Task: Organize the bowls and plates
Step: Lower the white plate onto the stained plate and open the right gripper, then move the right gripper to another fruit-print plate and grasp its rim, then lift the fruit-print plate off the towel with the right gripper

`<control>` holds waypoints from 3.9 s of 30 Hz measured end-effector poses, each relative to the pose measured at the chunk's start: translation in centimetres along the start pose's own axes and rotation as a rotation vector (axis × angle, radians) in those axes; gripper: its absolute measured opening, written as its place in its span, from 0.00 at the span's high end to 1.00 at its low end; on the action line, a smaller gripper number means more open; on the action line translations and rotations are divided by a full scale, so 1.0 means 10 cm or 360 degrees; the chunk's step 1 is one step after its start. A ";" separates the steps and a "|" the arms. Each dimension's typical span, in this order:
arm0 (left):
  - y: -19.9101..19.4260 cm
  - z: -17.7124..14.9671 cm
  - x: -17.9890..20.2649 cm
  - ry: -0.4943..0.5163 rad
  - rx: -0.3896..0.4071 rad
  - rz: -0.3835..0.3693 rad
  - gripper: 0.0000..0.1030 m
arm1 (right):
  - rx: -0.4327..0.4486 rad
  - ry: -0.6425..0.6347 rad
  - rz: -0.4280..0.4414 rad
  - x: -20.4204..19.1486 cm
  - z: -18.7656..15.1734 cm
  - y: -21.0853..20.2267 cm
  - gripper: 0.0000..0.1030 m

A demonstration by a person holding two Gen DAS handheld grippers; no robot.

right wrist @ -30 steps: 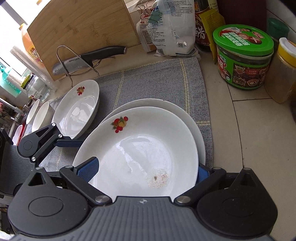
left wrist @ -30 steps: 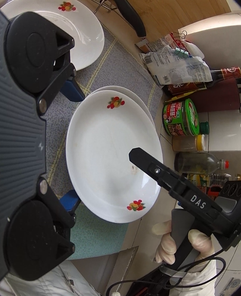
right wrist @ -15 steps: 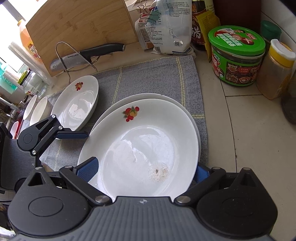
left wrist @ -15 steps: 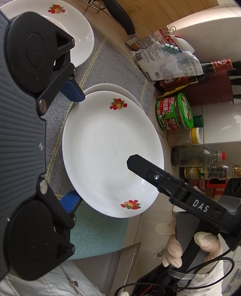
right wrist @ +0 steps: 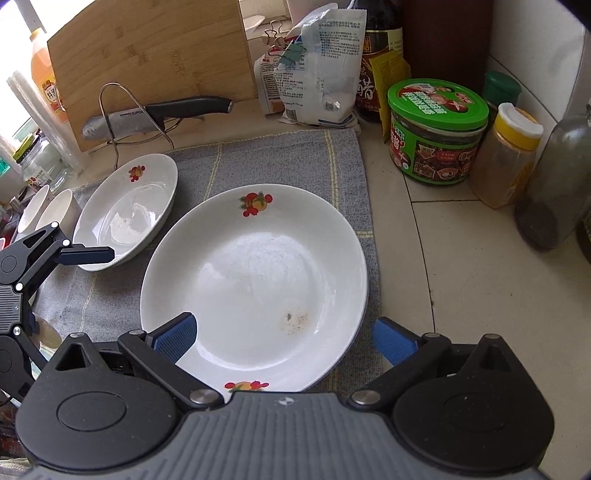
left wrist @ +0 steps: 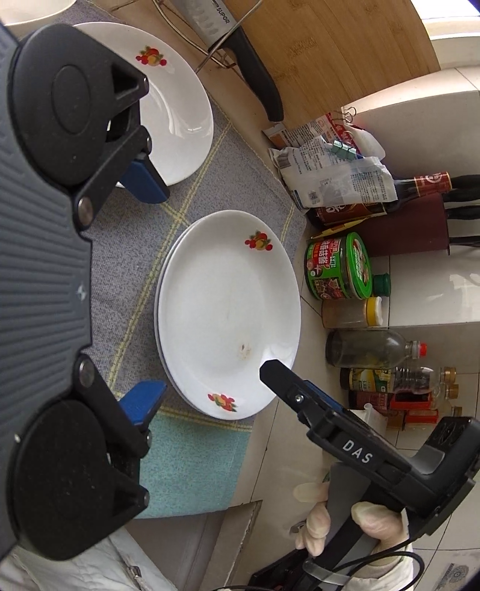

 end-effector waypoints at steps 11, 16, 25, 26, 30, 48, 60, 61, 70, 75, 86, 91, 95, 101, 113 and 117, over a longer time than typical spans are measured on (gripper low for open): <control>-0.28 -0.14 0.11 -0.0153 0.0038 0.0321 0.01 | 0.0194 -0.0203 -0.0132 -0.47 -0.03 -0.15 0.00; -0.45 -0.27 0.14 -0.0276 0.0025 0.0476 0.01 | 0.0250 -0.0256 -0.0140 -0.73 -0.05 -0.16 0.00; -0.78 -0.61 0.13 -0.0475 0.0032 0.0599 0.01 | 0.0283 -0.0297 -0.0135 -1.21 -0.16 -0.11 0.00; -0.81 -0.64 0.13 -0.0486 0.0038 0.0599 0.01 | 0.0283 -0.0303 -0.0133 -1.28 -0.18 -0.12 0.00; -0.90 -0.77 0.09 -0.0520 0.0053 0.0613 0.01 | 0.0273 -0.0334 -0.0135 -1.50 -0.21 -0.11 0.00; -0.63 -0.81 -0.17 -0.0841 -0.0008 0.0870 0.01 | 0.0264 -0.0632 -0.0001 -1.73 0.26 0.26 0.00; -0.35 -0.62 -0.20 -0.0973 -0.0068 0.1009 0.01 | 0.0190 -0.0770 0.0211 -1.55 0.65 0.53 0.00; -0.33 -0.61 -0.21 -0.0973 -0.0073 0.1014 0.01 | 0.0176 -0.0780 0.0233 -1.55 0.69 0.55 0.00; -0.14 -0.57 -0.34 -0.0974 -0.0118 0.0975 0.01 | 0.0097 -0.0833 0.0258 -1.61 1.00 0.81 0.00; -0.10 -0.60 -0.45 -0.1012 -0.0092 0.0929 0.01 | -0.0003 -0.0797 0.0258 -1.64 1.16 1.04 0.00; -0.04 -0.62 -0.59 -0.1050 -0.0039 0.0868 0.00 | -0.0209 -0.0746 0.0342 -1.63 1.31 1.41 0.00; -0.03 -0.62 -0.63 -0.1043 -0.0035 0.0859 0.00 | -0.0226 -0.0794 0.0342 -1.65 1.33 1.49 0.00; -0.03 -0.60 -0.64 -0.1037 -0.0038 0.0848 0.00 | -0.0229 -0.0822 0.0365 -1.69 1.38 1.52 0.00; -0.02 -0.59 -0.68 -0.1014 -0.0027 0.0830 0.00 | -0.0214 -0.0843 0.0405 -1.73 1.44 1.56 0.00; 0.01 -0.61 -0.75 -0.0923 0.0018 0.0780 0.00 | -0.0175 -0.0853 0.0432 -1.77 1.51 1.60 0.00; 0.01 -0.63 -0.75 -0.0878 0.0047 0.0761 0.00 | -0.0183 -0.0877 0.0483 -1.80 1.50 1.59 0.00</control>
Point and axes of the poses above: each gripper's, at about its wrist camera, not at the fingertips, and y roughly the way its jaws point, x to its right, z to its top, the point moved 2 cm from there along y, roughly the way its jaws point, and after that the axes turned 8 degrees about -z, right-handed, at the moved point
